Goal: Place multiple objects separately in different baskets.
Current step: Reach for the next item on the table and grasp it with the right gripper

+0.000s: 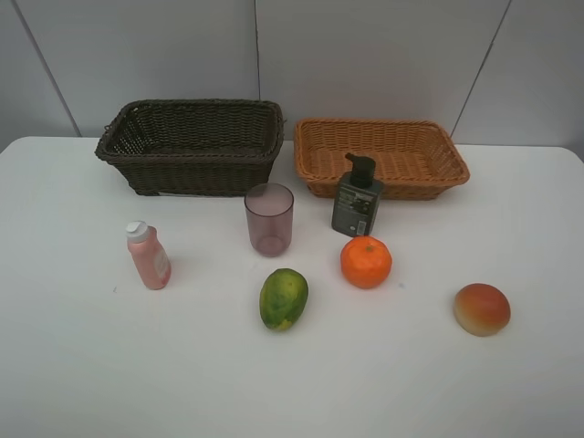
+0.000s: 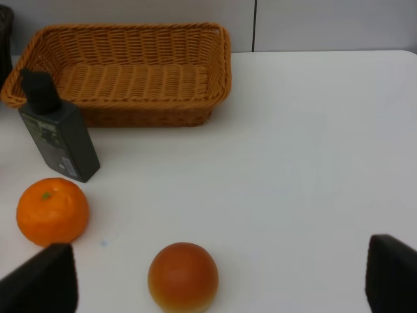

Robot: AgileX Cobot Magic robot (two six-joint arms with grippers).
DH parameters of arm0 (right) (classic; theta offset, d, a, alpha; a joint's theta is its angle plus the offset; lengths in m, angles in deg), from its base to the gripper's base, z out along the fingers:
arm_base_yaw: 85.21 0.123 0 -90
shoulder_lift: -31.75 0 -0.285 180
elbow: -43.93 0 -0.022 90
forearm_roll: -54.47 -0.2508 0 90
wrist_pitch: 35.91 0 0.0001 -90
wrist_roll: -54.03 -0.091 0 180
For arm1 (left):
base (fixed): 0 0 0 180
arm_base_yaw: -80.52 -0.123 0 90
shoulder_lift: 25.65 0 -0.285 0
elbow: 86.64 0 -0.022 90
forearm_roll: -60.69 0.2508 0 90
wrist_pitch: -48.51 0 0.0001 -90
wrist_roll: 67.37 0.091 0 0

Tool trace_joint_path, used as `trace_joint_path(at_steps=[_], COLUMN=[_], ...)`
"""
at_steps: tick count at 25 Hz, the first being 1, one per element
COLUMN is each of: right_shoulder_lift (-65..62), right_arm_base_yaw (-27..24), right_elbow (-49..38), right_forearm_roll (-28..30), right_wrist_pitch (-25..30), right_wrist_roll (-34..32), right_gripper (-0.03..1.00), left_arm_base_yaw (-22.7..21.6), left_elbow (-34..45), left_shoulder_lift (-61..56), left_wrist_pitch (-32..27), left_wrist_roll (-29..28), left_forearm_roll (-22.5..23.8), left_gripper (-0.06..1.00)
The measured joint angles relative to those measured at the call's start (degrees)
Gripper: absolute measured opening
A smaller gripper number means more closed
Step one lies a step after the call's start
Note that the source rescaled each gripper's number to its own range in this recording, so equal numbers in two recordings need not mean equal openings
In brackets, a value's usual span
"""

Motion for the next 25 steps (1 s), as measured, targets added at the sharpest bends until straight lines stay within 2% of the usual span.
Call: trace_joint_path(at_steps=[25], right_shoulder_lift=[0.0], right_arm_base_yaw=[0.0], right_elbow=[0.0], right_forearm_roll=[0.0], right_wrist_pitch=[0.0], right_wrist_roll=[0.0], right_gripper=[0.92], left_arm_base_yaw=[0.0], left_elbow=[0.0], left_shoulder_lift=[0.0], left_wrist_pitch=[0.0], left_wrist_roll=[0.0], left_forearm_roll=[0.0], left_gripper=[1.00])
